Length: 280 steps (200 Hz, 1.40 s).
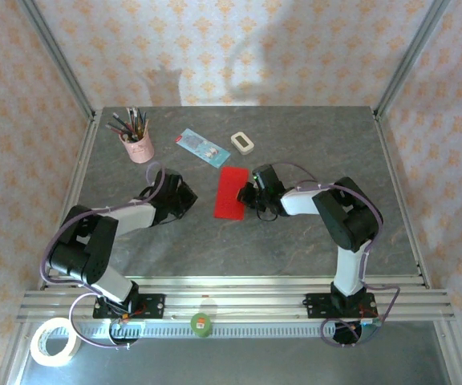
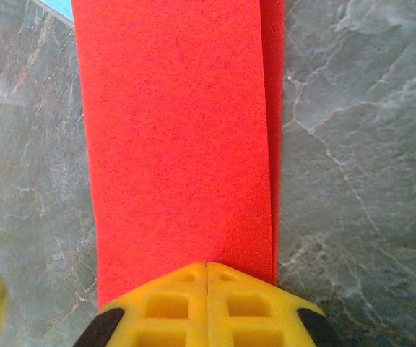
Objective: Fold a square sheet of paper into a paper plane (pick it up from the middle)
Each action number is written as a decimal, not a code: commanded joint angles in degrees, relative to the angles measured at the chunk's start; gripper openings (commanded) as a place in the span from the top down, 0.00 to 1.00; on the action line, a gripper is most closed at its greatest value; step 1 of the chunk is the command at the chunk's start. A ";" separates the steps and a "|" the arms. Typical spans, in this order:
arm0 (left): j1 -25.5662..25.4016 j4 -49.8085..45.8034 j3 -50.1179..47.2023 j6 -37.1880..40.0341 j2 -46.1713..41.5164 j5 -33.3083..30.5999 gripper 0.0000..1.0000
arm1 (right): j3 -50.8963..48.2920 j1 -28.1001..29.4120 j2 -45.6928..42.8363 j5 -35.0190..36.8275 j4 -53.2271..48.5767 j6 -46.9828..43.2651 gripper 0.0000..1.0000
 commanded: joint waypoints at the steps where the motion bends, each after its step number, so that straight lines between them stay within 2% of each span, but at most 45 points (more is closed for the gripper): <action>1: -1.56 0.09 3.41 3.87 0.42 5.60 1.00 | -4.10 -0.98 4.94 8.20 -21.71 -9.22 1.00; 26: -4.89 -0.03 7.36 5.13 4.69 7.32 1.00 | -2.54 -0.10 1.57 2.43 -21.52 -15.18 1.00; 50: -6.23 0.99 9.45 5.01 8.48 8.52 1.00 | -1.60 -0.01 -1.96 -2.69 -20.48 -15.05 0.97; 84: -6.37 1.80 13.15 5.71 13.67 10.56 0.99 | 1.26 -0.99 -10.37 -2.31 -19.31 -11.08 0.90; 134: -6.54 3.83 18.38 5.56 19.05 13.18 0.97 | -5.04 -5.01 -18.06 0.56 -15.84 -4.23 0.80; 158: -6.54 2.17 19.76 6.06 20.23 11.86 0.97 | -7.85 -5.81 -18.91 -1.04 -15.21 -2.77 0.75; 217: -6.38 -2.11 21.72 6.16 24.60 6.28 0.97 | -8.46 -5.93 -17.44 -7.41 -17.41 -4.34 0.69; 280: -6.45 -3.80 21.41 6.43 25.94 5.54 0.97 | -11.07 -5.81 -17.11 -16.83 -17.92 -5.03 0.65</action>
